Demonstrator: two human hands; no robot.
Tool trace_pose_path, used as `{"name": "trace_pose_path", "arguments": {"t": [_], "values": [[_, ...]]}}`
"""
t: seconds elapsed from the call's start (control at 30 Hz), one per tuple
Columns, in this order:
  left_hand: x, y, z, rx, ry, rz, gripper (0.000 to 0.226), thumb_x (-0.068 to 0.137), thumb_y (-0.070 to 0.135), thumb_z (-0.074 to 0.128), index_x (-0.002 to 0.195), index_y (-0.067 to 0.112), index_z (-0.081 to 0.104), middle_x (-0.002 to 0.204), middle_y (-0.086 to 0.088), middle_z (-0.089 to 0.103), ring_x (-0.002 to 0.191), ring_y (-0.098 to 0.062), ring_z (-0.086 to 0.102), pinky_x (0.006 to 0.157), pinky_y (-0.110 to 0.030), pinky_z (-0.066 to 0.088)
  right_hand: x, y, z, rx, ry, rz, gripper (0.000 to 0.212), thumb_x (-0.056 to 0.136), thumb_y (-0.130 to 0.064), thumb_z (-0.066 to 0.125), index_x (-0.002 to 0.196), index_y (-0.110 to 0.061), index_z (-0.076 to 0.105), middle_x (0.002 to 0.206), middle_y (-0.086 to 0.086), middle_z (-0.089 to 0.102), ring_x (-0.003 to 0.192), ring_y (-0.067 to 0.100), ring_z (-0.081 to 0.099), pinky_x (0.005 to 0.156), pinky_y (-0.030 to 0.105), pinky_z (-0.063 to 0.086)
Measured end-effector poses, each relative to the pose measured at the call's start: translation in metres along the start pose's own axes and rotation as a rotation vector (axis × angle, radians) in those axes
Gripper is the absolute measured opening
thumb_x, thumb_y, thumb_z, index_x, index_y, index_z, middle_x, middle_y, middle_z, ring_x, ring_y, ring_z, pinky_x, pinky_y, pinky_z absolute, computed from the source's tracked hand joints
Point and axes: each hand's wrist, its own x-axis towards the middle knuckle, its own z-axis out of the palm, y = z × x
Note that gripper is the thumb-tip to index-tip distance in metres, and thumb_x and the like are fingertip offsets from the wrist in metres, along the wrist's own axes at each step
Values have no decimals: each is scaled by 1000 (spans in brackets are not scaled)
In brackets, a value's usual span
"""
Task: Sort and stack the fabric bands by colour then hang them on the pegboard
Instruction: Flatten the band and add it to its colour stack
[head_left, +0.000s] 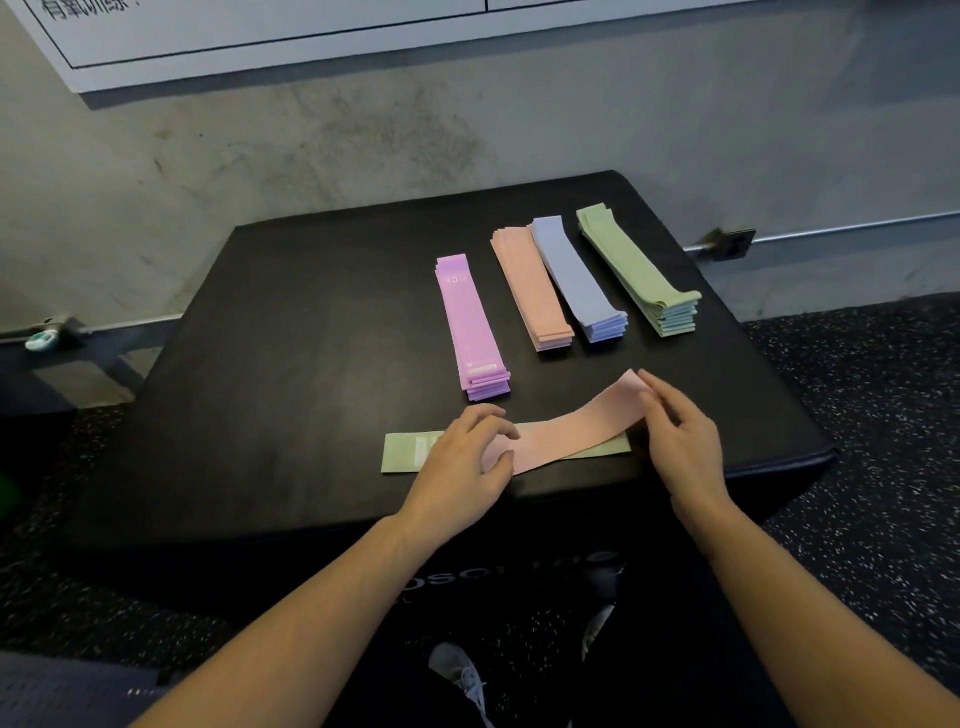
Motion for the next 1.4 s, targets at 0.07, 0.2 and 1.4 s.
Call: {"name": "trace_pose_path", "arguments": {"t": [0.07, 0.2, 1.4], "values": [[2, 7, -3, -31, -25, -20, 21, 100, 22, 60, 120, 29, 60, 137, 16, 48, 129, -3, 47, 112, -26, 38, 0, -13, -3, 74, -39, -5, 31, 104, -25, 54, 131, -34, 65, 129, -18, 63, 112, -3, 55, 107, 31, 46], [10, 26, -8, -208, 0, -85, 31, 99, 26, 62, 128, 34, 54, 134, 18, 55, 123, 0, 52, 108, -27, 44, -2, -33, -7, -21, -204, -166, 35, 106, -16, 48, 133, -34, 60, 119, -31, 56, 109, -16, 51, 102, 20, 45], [144, 113, -112, -1129, 305, -343, 5, 104, 18, 53, 104, 18, 58, 97, -5, 69, 72, -12, 67, 55, -24, 55, 23, -33, -17, 153, -522, -120, 34, 98, -12, 63, 126, -28, 52, 78, -4, 69, 76, 9, 64, 68, 18, 48]]}}
